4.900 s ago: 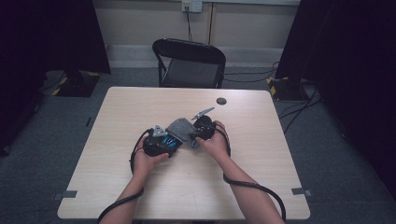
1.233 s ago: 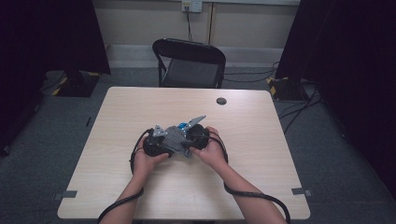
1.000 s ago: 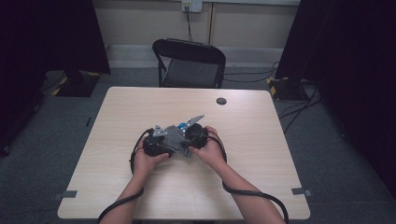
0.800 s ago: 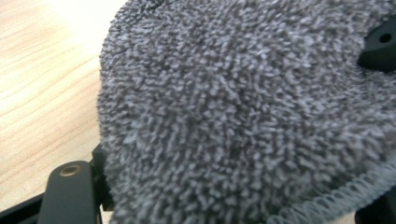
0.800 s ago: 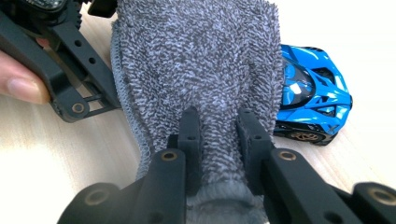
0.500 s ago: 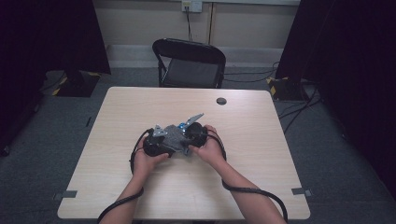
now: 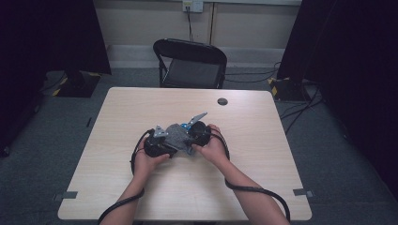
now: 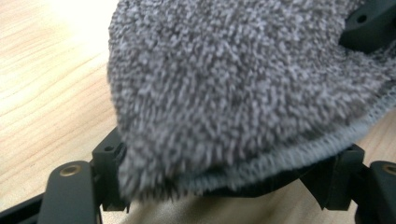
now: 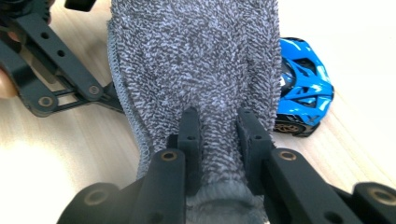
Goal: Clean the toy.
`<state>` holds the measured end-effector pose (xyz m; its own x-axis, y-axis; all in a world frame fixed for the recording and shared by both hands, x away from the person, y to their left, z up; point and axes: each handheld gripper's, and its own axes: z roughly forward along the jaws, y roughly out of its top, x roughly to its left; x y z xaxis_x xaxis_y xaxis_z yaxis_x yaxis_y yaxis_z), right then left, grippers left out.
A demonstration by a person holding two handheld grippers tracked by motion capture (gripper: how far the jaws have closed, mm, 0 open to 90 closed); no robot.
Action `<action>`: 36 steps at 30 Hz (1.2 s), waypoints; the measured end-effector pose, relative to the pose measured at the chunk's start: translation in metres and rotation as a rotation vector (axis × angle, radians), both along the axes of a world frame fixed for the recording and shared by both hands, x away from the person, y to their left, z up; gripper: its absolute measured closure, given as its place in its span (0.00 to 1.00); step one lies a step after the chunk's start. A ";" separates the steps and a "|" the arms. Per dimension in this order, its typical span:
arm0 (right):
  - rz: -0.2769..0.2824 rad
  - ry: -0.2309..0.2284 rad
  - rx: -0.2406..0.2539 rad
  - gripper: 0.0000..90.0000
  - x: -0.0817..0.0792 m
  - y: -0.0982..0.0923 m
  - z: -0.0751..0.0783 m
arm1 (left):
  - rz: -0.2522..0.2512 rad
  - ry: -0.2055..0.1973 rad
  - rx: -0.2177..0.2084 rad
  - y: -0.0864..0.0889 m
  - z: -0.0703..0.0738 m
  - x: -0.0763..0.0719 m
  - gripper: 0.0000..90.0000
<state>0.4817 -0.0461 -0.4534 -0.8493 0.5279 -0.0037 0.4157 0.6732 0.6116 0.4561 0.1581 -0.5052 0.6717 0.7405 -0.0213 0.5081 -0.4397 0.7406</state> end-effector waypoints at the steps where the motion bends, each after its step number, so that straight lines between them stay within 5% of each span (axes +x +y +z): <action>1: 0.000 0.001 0.004 0.83 0.001 -0.001 0.000 | 0.000 0.000 0.000 0.000 0.000 0.000 0.27; 36: -0.111 0.029 0.011 0.83 0.027 -0.020 -0.006 | 0.000 0.000 -0.001 0.000 0.000 0.000 0.27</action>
